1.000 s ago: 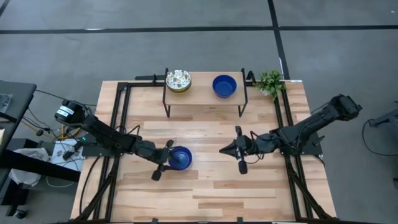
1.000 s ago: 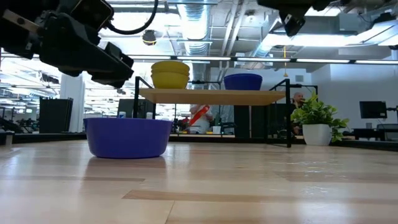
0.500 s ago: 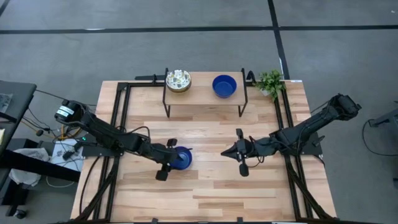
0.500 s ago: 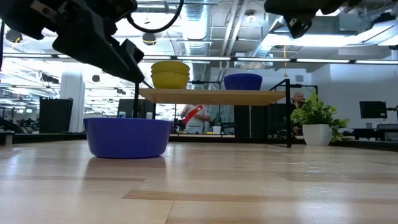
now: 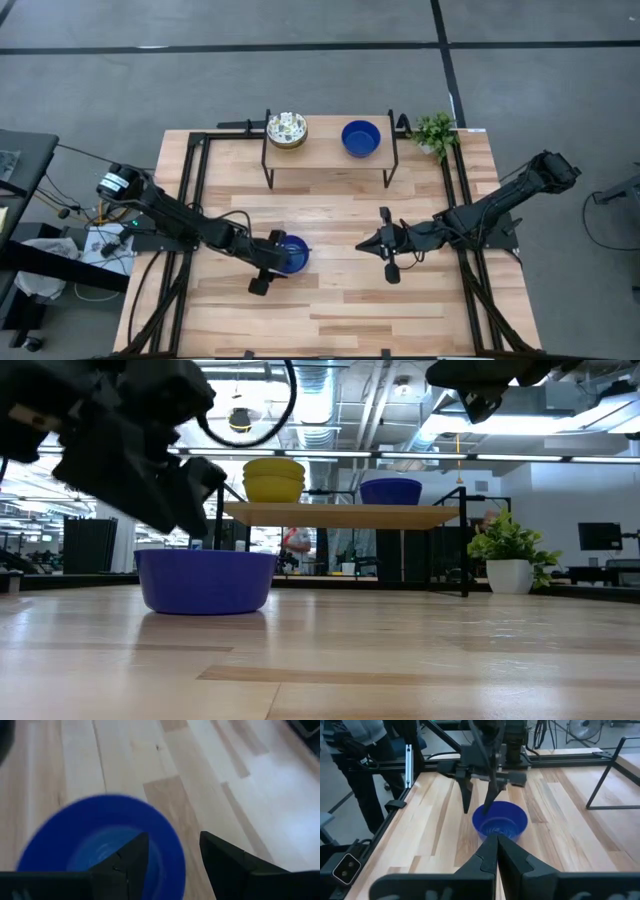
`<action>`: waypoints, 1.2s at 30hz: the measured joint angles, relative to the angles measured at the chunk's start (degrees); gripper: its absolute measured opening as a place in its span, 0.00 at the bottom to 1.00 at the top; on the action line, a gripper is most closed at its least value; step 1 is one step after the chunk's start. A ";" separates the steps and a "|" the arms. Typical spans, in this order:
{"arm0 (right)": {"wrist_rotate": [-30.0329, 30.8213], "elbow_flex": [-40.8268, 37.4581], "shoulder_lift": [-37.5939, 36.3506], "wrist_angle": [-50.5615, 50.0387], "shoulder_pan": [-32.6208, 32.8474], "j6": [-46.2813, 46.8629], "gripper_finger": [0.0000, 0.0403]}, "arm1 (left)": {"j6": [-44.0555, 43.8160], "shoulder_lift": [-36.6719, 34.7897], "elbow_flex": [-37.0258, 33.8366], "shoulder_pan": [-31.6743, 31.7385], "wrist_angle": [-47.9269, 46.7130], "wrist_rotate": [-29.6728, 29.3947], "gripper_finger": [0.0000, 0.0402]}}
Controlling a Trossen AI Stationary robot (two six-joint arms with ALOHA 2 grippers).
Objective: Pick & Place Mini bowls
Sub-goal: Stack the blue bowl on the top of the blue bowls on the shelf
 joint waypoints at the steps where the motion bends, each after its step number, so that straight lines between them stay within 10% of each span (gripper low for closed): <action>1: 0.00 0.00 0.00 -0.02 0.00 -0.02 0.00 | 0.02 0.68 -0.01 -0.01 -0.03 0.01 0.44; 36: -0.07 0.00 0.00 -0.02 -0.02 -0.07 0.00 | 0.28 2.74 -1.81 0.01 0.53 -3.53 0.33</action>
